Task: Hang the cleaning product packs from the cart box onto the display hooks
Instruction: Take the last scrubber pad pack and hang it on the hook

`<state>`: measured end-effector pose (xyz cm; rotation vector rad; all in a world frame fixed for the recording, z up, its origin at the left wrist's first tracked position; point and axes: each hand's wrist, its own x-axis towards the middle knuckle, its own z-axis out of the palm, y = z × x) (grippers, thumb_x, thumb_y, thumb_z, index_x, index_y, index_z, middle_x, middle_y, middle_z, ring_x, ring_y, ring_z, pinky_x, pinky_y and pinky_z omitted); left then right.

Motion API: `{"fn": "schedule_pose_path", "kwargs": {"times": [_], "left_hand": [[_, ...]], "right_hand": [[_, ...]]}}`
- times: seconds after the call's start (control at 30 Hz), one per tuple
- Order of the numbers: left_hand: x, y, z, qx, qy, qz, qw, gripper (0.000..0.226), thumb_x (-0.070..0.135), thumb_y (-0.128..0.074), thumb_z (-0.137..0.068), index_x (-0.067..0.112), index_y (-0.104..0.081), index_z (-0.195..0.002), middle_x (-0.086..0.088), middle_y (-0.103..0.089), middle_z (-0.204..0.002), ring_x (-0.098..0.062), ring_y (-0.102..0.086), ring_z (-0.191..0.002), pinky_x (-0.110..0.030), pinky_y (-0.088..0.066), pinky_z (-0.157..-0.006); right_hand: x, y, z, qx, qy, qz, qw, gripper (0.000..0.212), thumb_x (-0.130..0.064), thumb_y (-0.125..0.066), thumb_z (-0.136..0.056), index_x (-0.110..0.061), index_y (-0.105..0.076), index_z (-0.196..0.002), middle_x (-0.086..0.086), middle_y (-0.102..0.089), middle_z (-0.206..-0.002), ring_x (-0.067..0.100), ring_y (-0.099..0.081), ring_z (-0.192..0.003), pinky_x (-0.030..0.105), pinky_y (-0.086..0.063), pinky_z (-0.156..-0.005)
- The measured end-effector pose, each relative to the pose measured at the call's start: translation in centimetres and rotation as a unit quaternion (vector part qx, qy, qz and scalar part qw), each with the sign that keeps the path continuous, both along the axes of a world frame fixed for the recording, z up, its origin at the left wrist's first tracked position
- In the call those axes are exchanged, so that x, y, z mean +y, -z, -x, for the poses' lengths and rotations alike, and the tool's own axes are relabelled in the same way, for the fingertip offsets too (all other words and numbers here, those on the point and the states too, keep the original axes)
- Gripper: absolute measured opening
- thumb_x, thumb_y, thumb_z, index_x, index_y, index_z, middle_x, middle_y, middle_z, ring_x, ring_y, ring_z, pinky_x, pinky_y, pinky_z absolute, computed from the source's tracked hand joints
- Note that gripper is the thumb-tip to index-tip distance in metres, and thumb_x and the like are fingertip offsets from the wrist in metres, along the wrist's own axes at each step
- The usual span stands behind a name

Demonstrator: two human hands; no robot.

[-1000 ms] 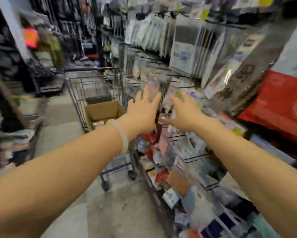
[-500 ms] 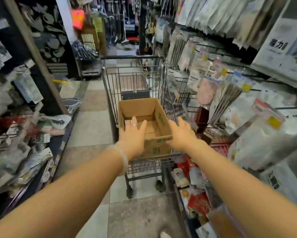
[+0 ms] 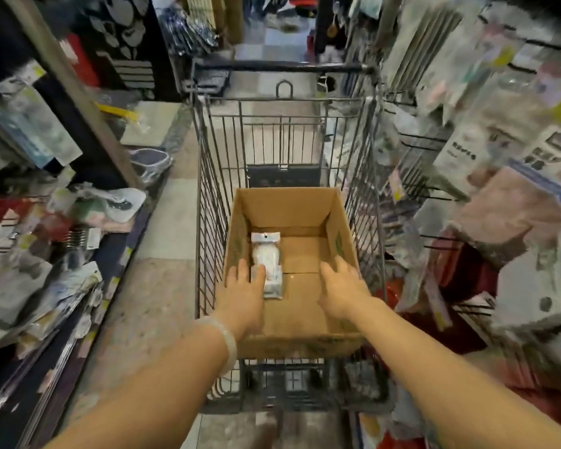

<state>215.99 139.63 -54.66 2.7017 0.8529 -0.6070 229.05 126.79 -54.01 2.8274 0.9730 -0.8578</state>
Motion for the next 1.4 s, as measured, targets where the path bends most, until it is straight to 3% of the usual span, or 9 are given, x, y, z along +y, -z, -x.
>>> {"fn": "schedule_pose_path", "kwargs": {"times": [0.2, 0.37, 0.53, 0.63, 0.77, 0.9, 1.03, 1.23, 1.4], "left_hand": [[5.3, 10.2, -8.1, 0.049, -0.027, 0.077, 0.995, 0.089, 0.022, -0.058, -0.089, 0.023, 0.003, -0.152, -0.015, 0.006, -0.160, -0.035, -0.003, -0.146, -0.049, -0.017, -0.117], [9.1, 19.0, -12.7, 0.061, -0.112, 0.175, 0.976, 0.088, 0.035, -0.061, -0.088, 0.021, -0.002, -0.152, -0.012, -0.005, -0.158, -0.033, -0.015, -0.144, -0.045, -0.022, -0.116], [11.9, 26.4, -16.8, -0.125, -0.410, 0.283, 0.858, 0.080, 0.032, -0.073, -0.078, 0.004, -0.032, -0.141, -0.020, -0.046, -0.135, -0.037, -0.047, -0.125, -0.043, -0.041, -0.102], [13.1, 29.8, -18.1, -0.168, -0.489, 0.309, 0.798, 0.095, 0.042, -0.074, -0.076, 0.003, -0.023, -0.146, -0.017, -0.043, -0.144, -0.035, -0.046, -0.130, -0.047, -0.040, -0.106], [13.4, 30.6, -18.6, -0.152, -0.560, 0.348, 0.737, 0.099, 0.044, -0.076, -0.074, 0.008, -0.022, -0.148, -0.012, -0.050, -0.137, -0.034, -0.056, -0.118, -0.042, -0.051, -0.094], [11.9, 29.5, -17.9, -0.127, -0.543, 0.298, 0.775, 0.073, 0.050, -0.077, -0.068, 0.008, -0.053, -0.123, -0.007, -0.057, -0.119, -0.027, -0.059, -0.108, -0.041, -0.049, -0.096], [10.3, 25.4, -18.6, -0.193, -0.485, 0.323, 0.789, 0.067, 0.057, -0.075, -0.066, 0.018, -0.052, -0.115, -0.003, -0.054, -0.116, -0.019, -0.056, -0.108, -0.035, -0.048, -0.096], [8.4, 16.0, -19.1, -0.315, -0.350, 0.414, 0.779, 0.066, 0.039, -0.072, -0.080, 0.041, -0.029, -0.131, 0.013, -0.055, -0.123, -0.004, -0.057, -0.107, -0.016, -0.050, -0.082], [5.6, 6.6, -15.7, -0.370, -0.179, 0.448, 0.794, 0.095, 0.027, -0.070, -0.084, 0.033, -0.002, -0.150, 0.011, -0.036, -0.146, -0.006, -0.044, -0.125, 0.001, -0.041, -0.083]], "right_hand": [[6.3, 9.4, -5.9, 0.046, 0.018, 0.046, 0.998, 0.075, -0.020, -0.061, -0.087, -0.014, -0.019, -0.149, 0.013, -0.013, -0.157, 0.032, -0.019, -0.143, 0.041, -0.027, -0.113], [11.0, 18.0, -10.4, 0.106, 0.031, 0.026, 0.994, 0.055, -0.021, -0.049, -0.093, -0.013, -0.029, -0.144, 0.012, -0.026, -0.151, 0.029, -0.030, -0.137, 0.034, -0.029, -0.109], [15.6, 25.7, -12.8, 0.216, 0.156, -0.056, 0.962, 0.047, -0.028, -0.055, -0.093, -0.005, -0.041, -0.131, 0.013, -0.049, -0.130, 0.029, -0.047, -0.121, 0.027, -0.038, -0.093], [17.7, 28.6, -13.6, 0.309, 0.333, -0.161, 0.876, 0.045, -0.030, -0.056, -0.093, -0.004, -0.045, -0.128, 0.003, -0.057, -0.108, 0.017, -0.059, -0.094, 0.014, -0.044, -0.077], [19.0, 29.4, -13.3, 0.389, 0.419, -0.209, 0.793, 0.038, -0.033, -0.046, -0.098, -0.015, -0.044, -0.131, 0.005, -0.058, -0.124, 0.013, -0.060, -0.089, 0.014, -0.050, -0.074], [17.7, 28.7, -12.3, 0.393, 0.449, -0.242, 0.765, 0.034, -0.022, -0.061, -0.090, -0.016, -0.052, -0.123, 0.007, -0.064, -0.120, 0.021, -0.064, -0.104, 0.032, -0.053, -0.088], [15.3, 24.8, -13.0, 0.329, 0.480, -0.287, 0.761, 0.036, -0.025, -0.065, -0.087, -0.019, -0.051, -0.120, 0.004, -0.062, -0.116, 0.021, -0.062, -0.104, 0.037, -0.052, -0.092], [12.1, 15.3, -13.2, 0.295, 0.435, -0.400, 0.750, 0.034, -0.019, -0.062, -0.090, -0.020, -0.045, -0.119, 0.006, -0.063, -0.114, 0.015, -0.064, -0.097, 0.020, -0.056, -0.072], [6.6, 5.8, -10.0, 0.201, 0.325, -0.494, 0.781, 0.070, -0.017, -0.057, -0.093, -0.030, -0.016, -0.148, -0.008, -0.038, -0.146, 0.009, -0.043, -0.129, 0.031, -0.043, -0.105]]}}
